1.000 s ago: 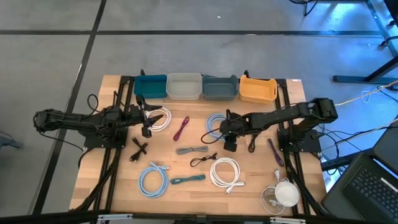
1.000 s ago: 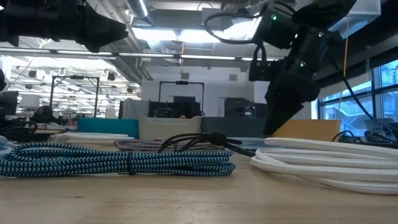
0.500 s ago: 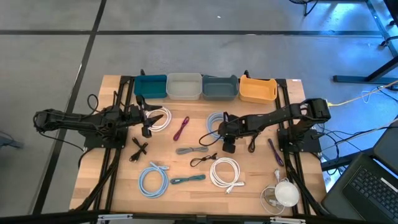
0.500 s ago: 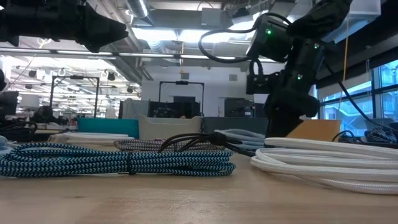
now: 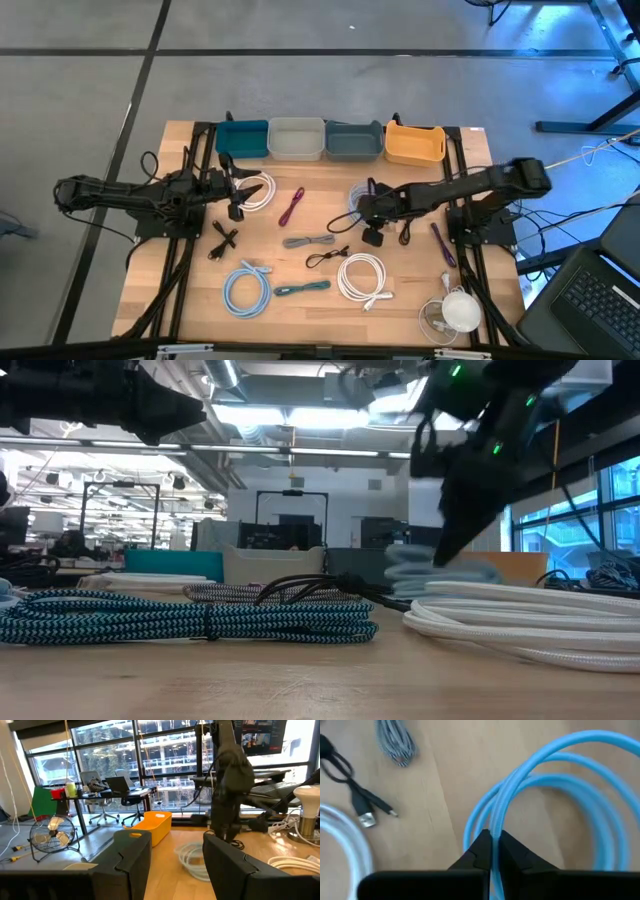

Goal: Pick & Place USB Port
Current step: Put the blue HDMI cable into the yellow bin

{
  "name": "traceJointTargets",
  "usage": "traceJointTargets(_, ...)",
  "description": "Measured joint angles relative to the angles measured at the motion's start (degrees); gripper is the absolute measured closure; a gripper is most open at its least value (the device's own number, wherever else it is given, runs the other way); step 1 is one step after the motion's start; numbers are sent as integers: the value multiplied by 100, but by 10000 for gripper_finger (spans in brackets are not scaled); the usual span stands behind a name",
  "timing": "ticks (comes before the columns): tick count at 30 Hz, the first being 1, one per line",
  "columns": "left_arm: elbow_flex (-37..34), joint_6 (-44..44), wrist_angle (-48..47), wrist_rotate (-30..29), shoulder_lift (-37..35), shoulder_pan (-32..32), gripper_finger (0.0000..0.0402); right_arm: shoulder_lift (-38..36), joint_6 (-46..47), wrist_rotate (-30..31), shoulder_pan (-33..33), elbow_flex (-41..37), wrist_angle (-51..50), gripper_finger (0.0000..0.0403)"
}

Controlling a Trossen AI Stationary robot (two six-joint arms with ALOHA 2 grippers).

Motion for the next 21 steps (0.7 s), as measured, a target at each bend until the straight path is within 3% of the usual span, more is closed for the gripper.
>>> traceJointTargets(10,0,-1,4,-2,7,1,233,-2125,599,1684,311,0,-1633,389)
traceJointTargets(16,0,-2,11,-2,7,0,233,-3109,-132,2690,216,116,-1739,389)
traceJointTargets(21,0,0,26,-4,7,0,233,-3426,-732,3523,-87,592,-1878,389)
